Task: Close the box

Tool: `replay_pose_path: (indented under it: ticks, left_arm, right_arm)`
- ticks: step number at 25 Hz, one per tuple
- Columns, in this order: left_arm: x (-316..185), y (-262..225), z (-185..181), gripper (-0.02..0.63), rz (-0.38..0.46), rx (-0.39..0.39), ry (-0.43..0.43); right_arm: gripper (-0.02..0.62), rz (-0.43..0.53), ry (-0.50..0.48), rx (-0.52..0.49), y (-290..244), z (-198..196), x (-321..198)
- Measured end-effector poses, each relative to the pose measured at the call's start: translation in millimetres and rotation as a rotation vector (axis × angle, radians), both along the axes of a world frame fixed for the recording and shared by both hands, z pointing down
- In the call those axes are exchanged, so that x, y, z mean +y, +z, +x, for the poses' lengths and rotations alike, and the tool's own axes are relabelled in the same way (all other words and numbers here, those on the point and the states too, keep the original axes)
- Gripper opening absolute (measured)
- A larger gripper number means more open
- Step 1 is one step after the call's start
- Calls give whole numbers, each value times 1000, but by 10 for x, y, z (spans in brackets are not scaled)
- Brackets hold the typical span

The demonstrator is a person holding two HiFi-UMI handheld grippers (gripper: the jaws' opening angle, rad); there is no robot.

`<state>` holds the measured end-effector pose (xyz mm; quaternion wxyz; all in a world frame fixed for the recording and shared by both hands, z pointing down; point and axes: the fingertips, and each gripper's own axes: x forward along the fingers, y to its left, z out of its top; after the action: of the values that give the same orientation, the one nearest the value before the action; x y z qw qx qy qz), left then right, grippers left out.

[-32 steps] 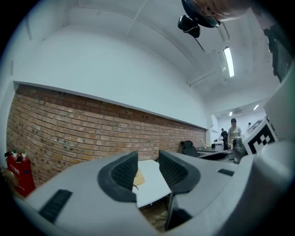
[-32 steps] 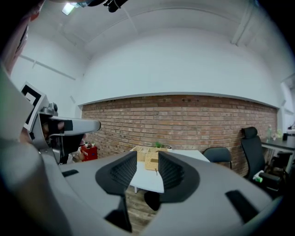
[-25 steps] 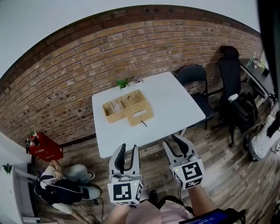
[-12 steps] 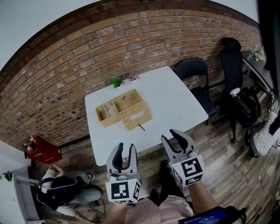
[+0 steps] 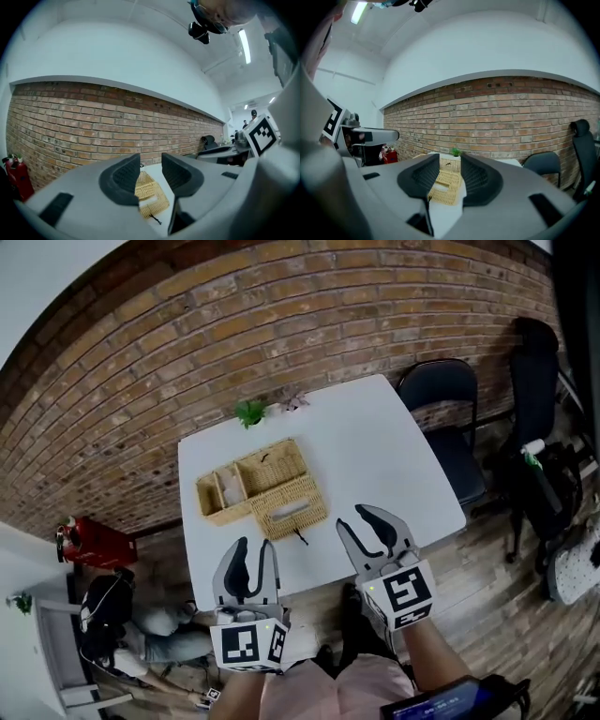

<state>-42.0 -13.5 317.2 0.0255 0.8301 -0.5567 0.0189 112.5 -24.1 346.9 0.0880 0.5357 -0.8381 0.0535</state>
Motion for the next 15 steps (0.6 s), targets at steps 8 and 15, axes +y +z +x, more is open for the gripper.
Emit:
replay_pose_path:
  ticks: [8, 15]
  left_arm:
    - [-499, -318, -29, 150, 44, -26, -154]
    - [-682, -455, -190, 150, 76, -46, -235]
  right_arm:
    - [155, 42, -177, -13, -275, -32, -825]
    - [155, 77, -249, -12, -439, -167, -1149]
